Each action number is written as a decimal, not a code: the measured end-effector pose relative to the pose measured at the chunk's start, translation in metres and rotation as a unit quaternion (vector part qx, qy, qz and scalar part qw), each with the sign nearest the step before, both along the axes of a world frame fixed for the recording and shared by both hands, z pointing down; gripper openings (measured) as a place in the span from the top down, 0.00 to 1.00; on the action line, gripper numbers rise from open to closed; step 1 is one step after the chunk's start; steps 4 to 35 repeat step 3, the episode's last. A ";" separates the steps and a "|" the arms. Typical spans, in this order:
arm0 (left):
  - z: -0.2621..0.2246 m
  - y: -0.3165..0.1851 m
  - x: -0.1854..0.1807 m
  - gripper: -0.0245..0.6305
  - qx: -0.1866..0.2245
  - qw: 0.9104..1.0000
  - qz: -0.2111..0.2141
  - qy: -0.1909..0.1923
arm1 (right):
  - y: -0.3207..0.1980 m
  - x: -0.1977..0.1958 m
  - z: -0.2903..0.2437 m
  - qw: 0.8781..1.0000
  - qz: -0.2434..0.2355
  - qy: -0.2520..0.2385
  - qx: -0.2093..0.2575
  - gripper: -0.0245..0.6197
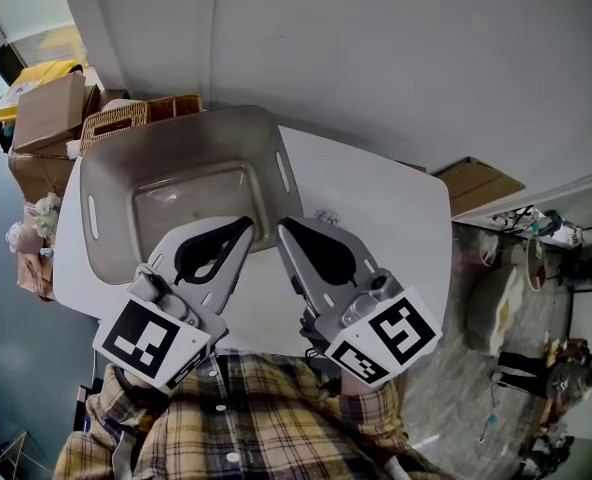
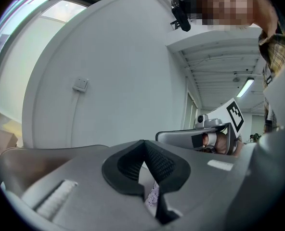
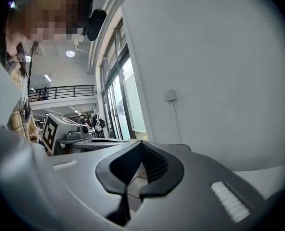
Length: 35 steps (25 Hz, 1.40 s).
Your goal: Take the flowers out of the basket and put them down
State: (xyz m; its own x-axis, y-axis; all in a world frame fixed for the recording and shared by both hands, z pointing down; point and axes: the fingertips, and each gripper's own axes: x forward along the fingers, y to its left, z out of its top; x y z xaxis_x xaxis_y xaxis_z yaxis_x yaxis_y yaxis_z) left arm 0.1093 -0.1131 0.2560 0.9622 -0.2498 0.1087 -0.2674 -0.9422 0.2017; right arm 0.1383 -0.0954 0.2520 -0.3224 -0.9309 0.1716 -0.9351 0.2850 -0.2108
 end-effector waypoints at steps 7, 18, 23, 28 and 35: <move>-0.004 0.003 0.006 0.94 -0.009 1.000 0.019 0.003 | 0.002 0.003 -0.002 1.000 0.002 0.002 0.001 0.95; -0.004 0.003 0.006 0.94 -0.009 1.000 0.019 0.003 | 0.002 0.003 -0.002 1.000 0.002 0.002 0.001 0.95; -0.004 0.003 0.006 0.94 -0.009 1.000 0.019 0.003 | 0.002 0.003 -0.002 1.000 0.002 0.002 0.001 0.95; -0.004 0.003 0.006 0.94 -0.009 1.000 0.019 0.003 | 0.002 0.003 -0.002 1.000 0.002 0.002 0.001 0.95; -0.004 0.003 0.006 0.94 -0.009 1.000 0.019 0.003 | 0.002 0.003 -0.002 1.000 0.002 0.002 0.001 0.95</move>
